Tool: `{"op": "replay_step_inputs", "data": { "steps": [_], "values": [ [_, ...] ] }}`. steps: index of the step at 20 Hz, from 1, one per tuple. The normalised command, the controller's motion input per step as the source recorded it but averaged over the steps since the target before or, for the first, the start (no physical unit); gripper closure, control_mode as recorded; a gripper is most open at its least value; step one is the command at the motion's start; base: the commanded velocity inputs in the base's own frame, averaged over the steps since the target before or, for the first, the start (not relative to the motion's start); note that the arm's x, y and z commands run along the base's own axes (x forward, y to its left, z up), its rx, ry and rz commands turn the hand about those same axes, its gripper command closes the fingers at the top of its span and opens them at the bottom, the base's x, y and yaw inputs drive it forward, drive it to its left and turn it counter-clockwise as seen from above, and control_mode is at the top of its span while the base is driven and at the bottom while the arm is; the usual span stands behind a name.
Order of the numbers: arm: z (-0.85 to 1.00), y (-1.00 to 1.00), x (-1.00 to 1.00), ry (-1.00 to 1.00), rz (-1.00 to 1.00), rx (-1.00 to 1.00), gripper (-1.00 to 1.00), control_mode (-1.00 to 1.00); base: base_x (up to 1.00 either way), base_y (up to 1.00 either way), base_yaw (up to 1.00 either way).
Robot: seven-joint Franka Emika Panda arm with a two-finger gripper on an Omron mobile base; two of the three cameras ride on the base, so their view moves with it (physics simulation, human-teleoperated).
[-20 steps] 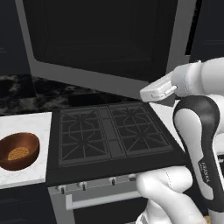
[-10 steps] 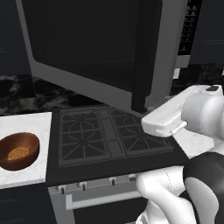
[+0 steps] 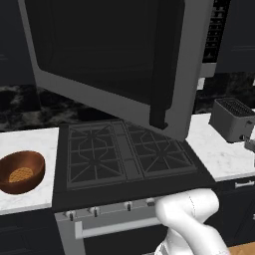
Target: Open the microwave, place the bowl with waffle inside the microwave, then close the microwave door and turn it on.
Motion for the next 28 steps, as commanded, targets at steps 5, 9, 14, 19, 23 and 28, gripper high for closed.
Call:
{"op": "replay_step_inputs", "data": {
  "steps": [5, 9, 14, 19, 23, 28],
  "values": [
    [0.19, -0.4, 0.03, 0.28, 0.0, 0.25, -1.0, -1.0, 0.0, 0.0, 0.0],
    [-0.04, 0.17, 0.52, 0.31, -0.1, 0.22, -1.0, -1.0, 0.0, 0.0, 0.0],
    [-0.25, 0.4, 0.27, 0.31, -0.13, 0.28, -1.0, -1.0, 0.0, 0.0, 0.0],
    [-0.11, 0.02, 0.09, 0.28, -0.01, 0.39, -1.0, -1.0, 0.0, 0.0, 0.0],
    [0.0, -0.08, 0.14, 0.12, -0.01, 0.42, -1.0, -1.0, 0.0, 0.0, 0.0],
    [-0.03, -0.01, 0.59, 0.0, -0.07, 0.3, -1.0, -1.0, 0.0, 0.0, 0.0]
  ]
}}
